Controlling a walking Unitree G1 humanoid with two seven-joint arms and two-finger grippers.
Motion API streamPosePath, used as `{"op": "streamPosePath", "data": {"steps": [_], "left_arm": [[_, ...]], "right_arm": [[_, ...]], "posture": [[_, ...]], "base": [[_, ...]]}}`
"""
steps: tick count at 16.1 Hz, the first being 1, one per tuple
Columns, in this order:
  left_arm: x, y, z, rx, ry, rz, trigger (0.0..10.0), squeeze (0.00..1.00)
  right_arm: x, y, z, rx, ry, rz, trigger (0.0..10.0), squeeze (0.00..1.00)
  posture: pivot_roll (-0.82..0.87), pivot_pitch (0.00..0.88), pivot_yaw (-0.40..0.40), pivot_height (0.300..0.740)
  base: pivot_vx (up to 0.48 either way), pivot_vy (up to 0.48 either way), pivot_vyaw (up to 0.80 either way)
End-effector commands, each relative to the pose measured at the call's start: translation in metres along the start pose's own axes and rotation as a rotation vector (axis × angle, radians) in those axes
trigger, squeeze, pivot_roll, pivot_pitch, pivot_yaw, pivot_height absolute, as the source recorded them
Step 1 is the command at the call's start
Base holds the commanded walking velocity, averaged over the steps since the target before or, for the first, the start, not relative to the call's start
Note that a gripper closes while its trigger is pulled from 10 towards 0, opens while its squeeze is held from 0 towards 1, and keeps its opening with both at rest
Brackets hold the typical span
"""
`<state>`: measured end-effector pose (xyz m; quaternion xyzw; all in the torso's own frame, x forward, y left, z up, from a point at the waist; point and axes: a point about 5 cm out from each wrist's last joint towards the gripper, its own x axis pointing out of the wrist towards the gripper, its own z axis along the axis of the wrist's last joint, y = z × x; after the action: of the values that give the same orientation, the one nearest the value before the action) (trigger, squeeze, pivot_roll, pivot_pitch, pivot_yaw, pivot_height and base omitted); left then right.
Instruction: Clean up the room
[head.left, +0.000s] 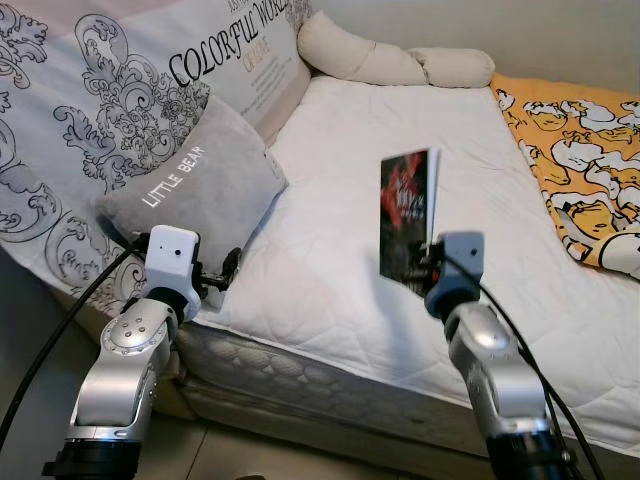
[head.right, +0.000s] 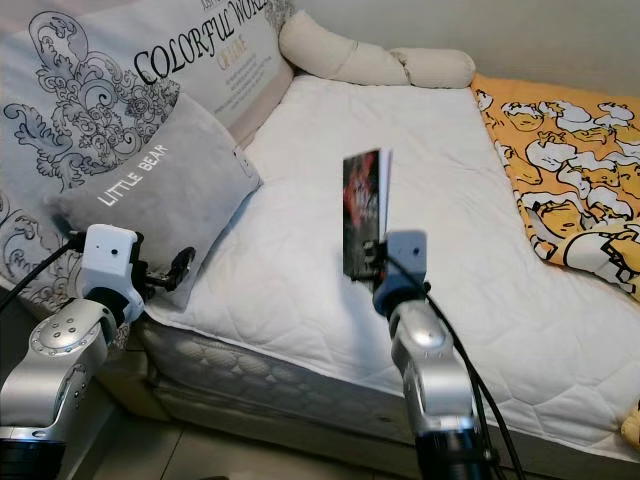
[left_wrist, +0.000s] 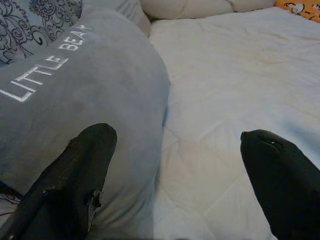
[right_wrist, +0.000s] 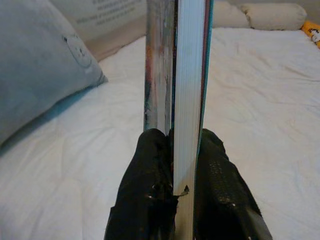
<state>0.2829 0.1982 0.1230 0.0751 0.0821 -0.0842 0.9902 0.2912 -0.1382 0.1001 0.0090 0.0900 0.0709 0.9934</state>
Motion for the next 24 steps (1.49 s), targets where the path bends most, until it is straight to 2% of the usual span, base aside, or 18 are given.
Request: {"op": "streamPosePath", "data": {"steps": [1, 4, 7, 10, 15, 24], "left_arm": [[-0.002, -0.002, 0.005, -0.004, -0.023, -0.004, 10.0, 0.00], [-0.003, -0.001, 0.006, -0.025, -0.045, 0.014, 10.0, 0.00], [-0.003, -0.001, 0.008, -0.033, -0.055, 0.012, 10.0, 0.00], [-0.004, -0.001, 0.010, -0.027, -0.058, 0.018, 10.0, 0.00], [0.000, 0.003, 0.015, -0.010, -0.065, 0.020, 10.0, 0.00], [0.003, 0.004, 0.016, -0.011, -0.066, 0.041, 10.0, 0.00]], "right_arm": [[-0.001, 0.005, 0.020, -0.004, -0.107, -0.004, 10.0, 0.00], [-0.004, 0.014, 0.020, 0.049, -0.115, 0.039, 10.0, 0.00], [-0.003, 0.011, 0.017, 0.092, -0.096, 0.016, 10.0, 0.00], [0.000, 0.011, 0.017, 0.108, -0.096, 0.009, 10.0, 0.00], [0.008, 0.010, 0.023, 0.134, -0.115, -0.014, 10.0, 0.00], [0.010, 0.011, 0.023, 0.161, -0.112, -0.007, 10.0, 0.00]], "posture": [[0.05, 0.000, 0.016, 0.740], [0.04, 0.000, 0.006, 0.740], [0.05, 0.000, 0.003, 0.740], [0.06, 0.000, -0.004, 0.740], [0.07, 0.000, 0.002, 0.740], [0.07, 0.000, 0.003, 0.740]], "base": [[0.000, 0.000, 0.00], [0.000, 0.000, 0.00], [0.000, 0.000, -0.53], [0.000, 0.357, -0.80], [0.000, 0.383, 0.00], [0.000, 0.000, 0.00]]}}
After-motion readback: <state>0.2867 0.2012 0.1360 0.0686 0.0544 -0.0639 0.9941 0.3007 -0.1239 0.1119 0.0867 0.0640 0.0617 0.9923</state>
